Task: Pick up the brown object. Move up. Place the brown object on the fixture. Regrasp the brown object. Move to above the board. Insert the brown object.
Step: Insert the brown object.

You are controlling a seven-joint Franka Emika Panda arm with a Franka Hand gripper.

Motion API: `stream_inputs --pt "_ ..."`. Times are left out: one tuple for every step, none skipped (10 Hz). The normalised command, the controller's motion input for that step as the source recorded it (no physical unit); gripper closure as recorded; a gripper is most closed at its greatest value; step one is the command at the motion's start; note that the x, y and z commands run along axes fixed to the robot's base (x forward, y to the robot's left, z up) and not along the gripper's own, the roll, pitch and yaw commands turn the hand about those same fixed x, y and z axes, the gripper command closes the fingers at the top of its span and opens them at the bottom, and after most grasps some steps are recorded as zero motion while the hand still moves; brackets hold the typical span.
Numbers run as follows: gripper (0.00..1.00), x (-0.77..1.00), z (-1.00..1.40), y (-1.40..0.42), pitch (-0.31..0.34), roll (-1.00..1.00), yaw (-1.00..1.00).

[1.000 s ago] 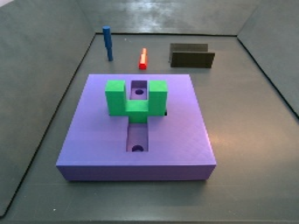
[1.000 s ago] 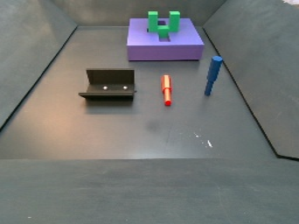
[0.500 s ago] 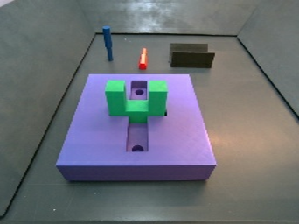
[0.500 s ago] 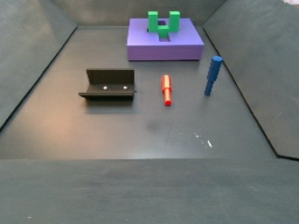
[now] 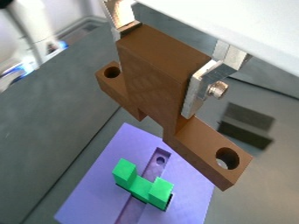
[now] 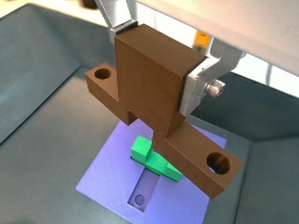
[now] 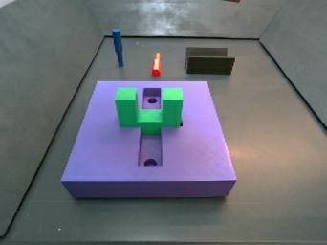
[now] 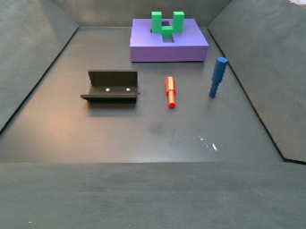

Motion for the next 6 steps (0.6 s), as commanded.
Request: stream_inputs --pt "1.0 0.01 -0.14 -0.02 0.014 -0.15 -0.91" --pt "1.0 0.0 -0.07 -0.06 0.0 -0.16 -0.91" --pt "1.0 0.0 -0.06 -0.06 0.0 -0.17 -0.9" --pt "1.0 0.0 -0.05 -0.06 0.0 -0.17 -0.9" --pt "1.0 0.0 -0.05 -0.06 0.0 -0.17 -0.9" --pt "1.0 0.0 -0.05 -0.07 0.0 -0.17 -0.9"
